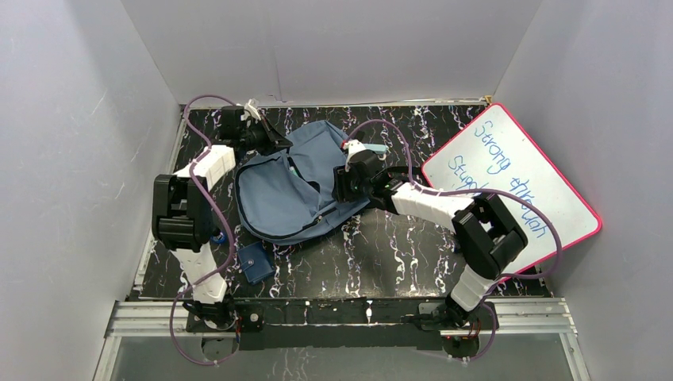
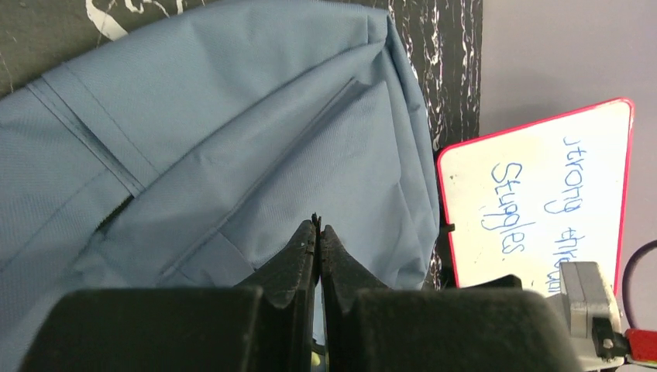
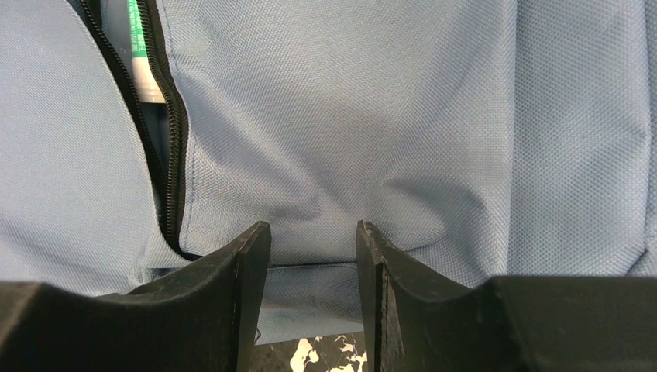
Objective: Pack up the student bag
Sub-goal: Zip the student bag at the center of the board.
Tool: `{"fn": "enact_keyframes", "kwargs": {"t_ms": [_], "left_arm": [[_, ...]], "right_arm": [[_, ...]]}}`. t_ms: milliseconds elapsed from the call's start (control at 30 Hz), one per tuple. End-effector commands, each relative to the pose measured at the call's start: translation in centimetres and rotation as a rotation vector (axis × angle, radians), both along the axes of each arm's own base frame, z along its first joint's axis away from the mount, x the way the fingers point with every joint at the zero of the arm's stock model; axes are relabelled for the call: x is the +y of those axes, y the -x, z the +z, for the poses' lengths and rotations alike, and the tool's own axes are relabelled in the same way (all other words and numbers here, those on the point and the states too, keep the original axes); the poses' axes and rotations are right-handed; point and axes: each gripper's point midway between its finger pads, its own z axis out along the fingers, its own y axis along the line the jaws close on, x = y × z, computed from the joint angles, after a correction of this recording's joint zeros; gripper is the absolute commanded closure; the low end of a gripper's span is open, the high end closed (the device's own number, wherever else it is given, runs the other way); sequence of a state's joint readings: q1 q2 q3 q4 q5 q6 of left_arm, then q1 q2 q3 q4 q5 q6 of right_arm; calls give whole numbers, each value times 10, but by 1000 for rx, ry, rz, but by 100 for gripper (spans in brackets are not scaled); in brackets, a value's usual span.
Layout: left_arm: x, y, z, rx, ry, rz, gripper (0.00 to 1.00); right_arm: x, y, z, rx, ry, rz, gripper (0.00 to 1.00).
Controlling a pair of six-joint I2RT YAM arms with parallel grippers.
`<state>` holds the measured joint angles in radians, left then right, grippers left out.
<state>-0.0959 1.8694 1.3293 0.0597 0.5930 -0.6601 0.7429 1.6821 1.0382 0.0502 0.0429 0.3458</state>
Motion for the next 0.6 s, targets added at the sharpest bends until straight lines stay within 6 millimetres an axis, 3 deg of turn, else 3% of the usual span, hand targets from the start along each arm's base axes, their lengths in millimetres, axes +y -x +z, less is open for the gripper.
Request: {"fn": "enact_keyframes", "kwargs": {"t_ms": [0, 300, 567], "left_arm": [[-15, 16, 44, -147, 9, -84, 100], [-36, 53, 40, -167, -44, -123, 100], [-50, 82, 25, -155, -90, -144, 100]], "right_arm": [[-5, -2, 22, -16, -9, -25, 46], [10, -16, 70, -130, -122, -14, 39], [15, -21, 92, -173, -168, -17, 38]]}}
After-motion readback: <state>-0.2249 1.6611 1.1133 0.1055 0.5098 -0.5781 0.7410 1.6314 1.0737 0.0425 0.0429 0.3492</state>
